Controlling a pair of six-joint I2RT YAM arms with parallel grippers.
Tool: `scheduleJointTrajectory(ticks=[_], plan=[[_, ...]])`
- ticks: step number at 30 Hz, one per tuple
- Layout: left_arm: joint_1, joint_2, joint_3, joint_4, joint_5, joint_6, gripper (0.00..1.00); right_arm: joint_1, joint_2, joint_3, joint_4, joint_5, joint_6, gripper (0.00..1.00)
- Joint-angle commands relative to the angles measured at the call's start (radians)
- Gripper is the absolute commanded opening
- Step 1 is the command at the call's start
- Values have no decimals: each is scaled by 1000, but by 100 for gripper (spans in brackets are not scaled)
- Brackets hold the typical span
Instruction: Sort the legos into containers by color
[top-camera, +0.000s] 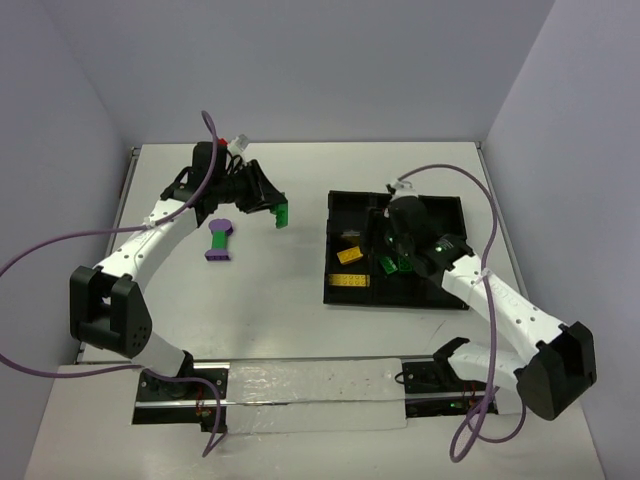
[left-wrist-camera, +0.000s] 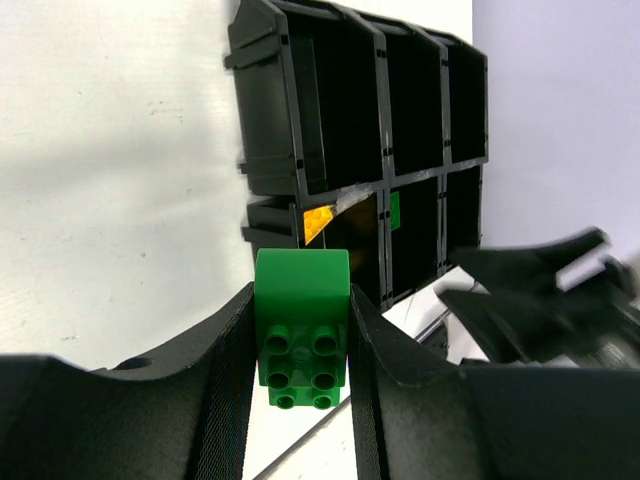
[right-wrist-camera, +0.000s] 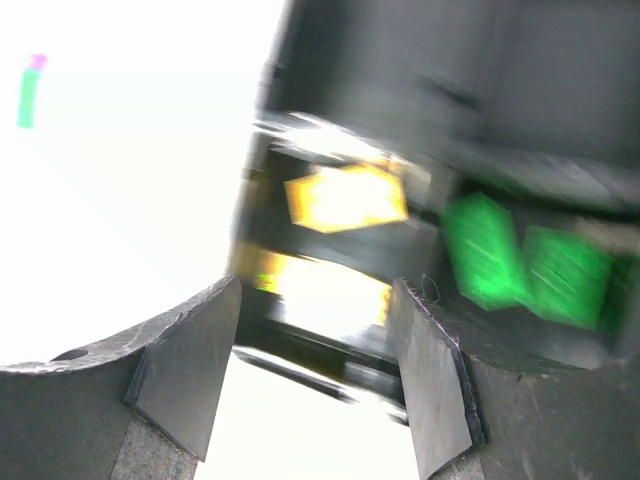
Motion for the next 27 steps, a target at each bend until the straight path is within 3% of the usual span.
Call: scheduleJointTrajectory(ticks=[1,8,17,22,27], plan=[[2,-14,19,68,-36,-71,0,116,96,181,130,-141,-14,70],[2,-61,-34,70,-141,-136,0,212,278,349,200,-247,45,73],[2,-66,-34,71,-151,-149,0,259,434,477,238,-245,72,72],[2,-57,-15,49,-152,-137,0,259,507,522,245,-209,83,67],[3,-56,-6,37,-137,-114,0,259,567,556,257,-198,84,55]])
